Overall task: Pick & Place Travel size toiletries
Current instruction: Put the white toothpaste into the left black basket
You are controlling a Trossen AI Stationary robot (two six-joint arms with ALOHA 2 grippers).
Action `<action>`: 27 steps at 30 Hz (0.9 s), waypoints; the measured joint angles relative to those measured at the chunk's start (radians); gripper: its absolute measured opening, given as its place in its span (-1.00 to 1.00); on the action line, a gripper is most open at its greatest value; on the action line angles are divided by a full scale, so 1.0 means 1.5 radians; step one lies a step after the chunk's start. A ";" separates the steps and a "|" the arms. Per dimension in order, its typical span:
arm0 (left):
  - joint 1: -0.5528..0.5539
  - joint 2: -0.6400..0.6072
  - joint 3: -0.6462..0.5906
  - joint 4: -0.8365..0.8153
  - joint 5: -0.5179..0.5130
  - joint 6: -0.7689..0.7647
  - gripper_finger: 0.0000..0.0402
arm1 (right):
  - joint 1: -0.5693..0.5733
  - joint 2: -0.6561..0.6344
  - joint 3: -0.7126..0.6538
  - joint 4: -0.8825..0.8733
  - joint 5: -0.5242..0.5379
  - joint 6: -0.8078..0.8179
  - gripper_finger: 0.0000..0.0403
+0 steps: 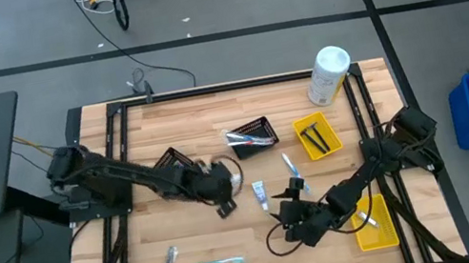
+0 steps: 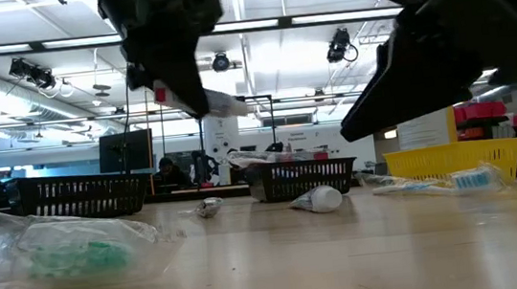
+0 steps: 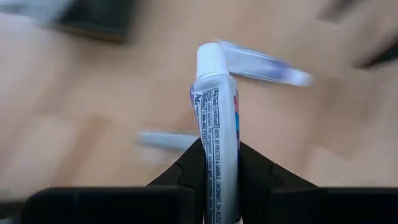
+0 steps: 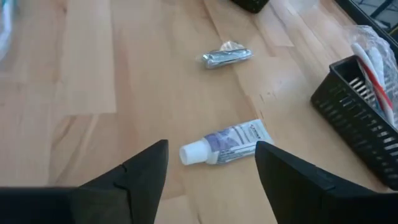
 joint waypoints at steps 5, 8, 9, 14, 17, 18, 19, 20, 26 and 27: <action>0.037 -0.100 0.000 -0.154 -0.093 -0.014 -0.65 | 0.007 0.000 0.000 -0.002 0.000 0.000 0.18; 0.051 -0.149 0.000 -0.241 -0.135 -0.034 -0.65 | 0.007 0.000 0.000 -0.005 0.000 0.000 0.17; 0.055 -0.163 0.000 -0.267 -0.145 -0.041 -0.66 | 0.007 0.000 0.000 -0.005 0.000 0.000 0.17; 0.059 -0.207 -0.036 -0.337 -0.160 -0.080 -0.64 | 0.007 0.000 0.000 -0.002 0.000 0.000 0.22; 0.064 -0.232 -0.095 -0.330 -0.146 -0.113 -0.64 | 0.007 0.000 0.000 -0.001 0.000 0.003 0.24; 0.068 -0.238 -0.119 -0.333 -0.141 -0.129 -0.64 | 0.007 0.000 0.000 0.001 -0.001 0.003 0.25; 0.072 -0.245 -0.142 -0.334 -0.138 -0.146 -0.64 | 0.007 0.000 0.000 0.002 -0.004 0.004 0.25; 0.077 -0.254 -0.164 -0.329 -0.136 -0.164 -0.64 | 0.007 0.000 0.000 0.003 -0.010 0.005 0.26; 0.094 -0.299 -0.292 -0.202 -0.061 -0.175 -0.64 | 0.007 0.000 0.000 0.003 -0.036 0.006 0.23; 0.094 -0.303 -0.309 -0.191 -0.062 -0.173 -0.64 | 0.007 0.000 0.000 0.003 -0.036 0.005 0.21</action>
